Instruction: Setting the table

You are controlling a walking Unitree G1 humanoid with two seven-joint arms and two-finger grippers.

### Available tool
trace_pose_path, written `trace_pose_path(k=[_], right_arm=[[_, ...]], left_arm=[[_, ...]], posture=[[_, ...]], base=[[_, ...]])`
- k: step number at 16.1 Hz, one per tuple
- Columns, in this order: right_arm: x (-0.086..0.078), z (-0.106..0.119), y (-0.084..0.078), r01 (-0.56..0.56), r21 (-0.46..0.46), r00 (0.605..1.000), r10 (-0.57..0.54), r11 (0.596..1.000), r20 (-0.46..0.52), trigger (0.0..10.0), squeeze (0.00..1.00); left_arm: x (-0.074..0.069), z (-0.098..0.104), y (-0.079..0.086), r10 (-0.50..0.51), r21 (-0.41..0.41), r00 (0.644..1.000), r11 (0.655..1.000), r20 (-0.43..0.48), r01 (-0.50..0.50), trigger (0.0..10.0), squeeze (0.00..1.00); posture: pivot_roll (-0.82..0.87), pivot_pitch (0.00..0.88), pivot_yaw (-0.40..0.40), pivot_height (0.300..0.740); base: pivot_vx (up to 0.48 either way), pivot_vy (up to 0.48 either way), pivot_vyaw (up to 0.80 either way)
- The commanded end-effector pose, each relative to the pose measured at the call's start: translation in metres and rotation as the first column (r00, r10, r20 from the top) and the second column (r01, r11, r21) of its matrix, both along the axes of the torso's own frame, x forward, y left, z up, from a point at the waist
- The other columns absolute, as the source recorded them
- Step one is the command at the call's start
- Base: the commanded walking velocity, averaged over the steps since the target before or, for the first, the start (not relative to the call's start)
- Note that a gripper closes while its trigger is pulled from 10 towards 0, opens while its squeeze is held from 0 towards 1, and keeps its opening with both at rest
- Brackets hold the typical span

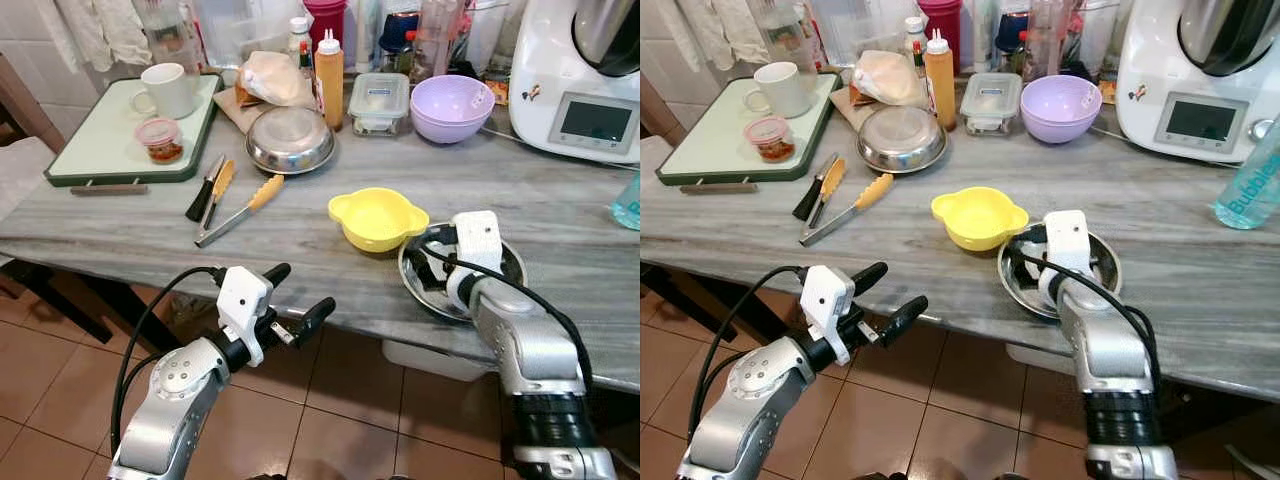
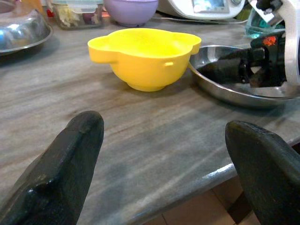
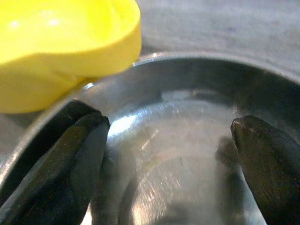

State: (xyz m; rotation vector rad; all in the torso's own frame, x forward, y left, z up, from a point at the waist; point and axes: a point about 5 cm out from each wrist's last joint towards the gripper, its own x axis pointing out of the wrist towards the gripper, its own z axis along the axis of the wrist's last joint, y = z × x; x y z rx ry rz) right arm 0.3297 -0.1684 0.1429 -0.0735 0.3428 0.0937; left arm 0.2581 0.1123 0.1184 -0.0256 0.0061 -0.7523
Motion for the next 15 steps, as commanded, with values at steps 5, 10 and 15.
trace_pose_path(k=[5, 10, 15], right_arm=[[0.005, 0.006, 0.004, -0.015, 0.008, 0.998, 0.015, 1.0, 0.058, 10.0, 1.0], [-0.012, 0.03, -0.005, -0.015, 0.001, 0.973, 0.014, 1.0, 0.231, 10.0, 1.0], [-0.039, 0.054, 0.014, -0.088, -0.04, 0.878, 0.097, 0.995, 0.468, 10.0, 0.95]], left_arm=[[-0.002, 0.002, 0.002, 0.015, 0.01, 1.0, 1.0, 0.006, -0.015, 10.0, 0.0], [-0.003, 0.004, 0.003, 0.007, 0.001, 1.0, 1.0, 0.012, -0.007, 10.0, 0.0], [0.014, 0.012, 0.021, 0.192, -0.011, 0.976, 0.981, 0.1, -0.191, 10.0, 0.0]], posture=[[-0.04, 0.127, 0.054, 0.74], [-0.06, 0.125, 0.051, 0.74], [-0.08, 0.123, 0.052, 0.74]], base=[[0.0, 0.0, 0.0], [0.0, 0.0, 0.0], [0.0, 0.0, 0.0]])
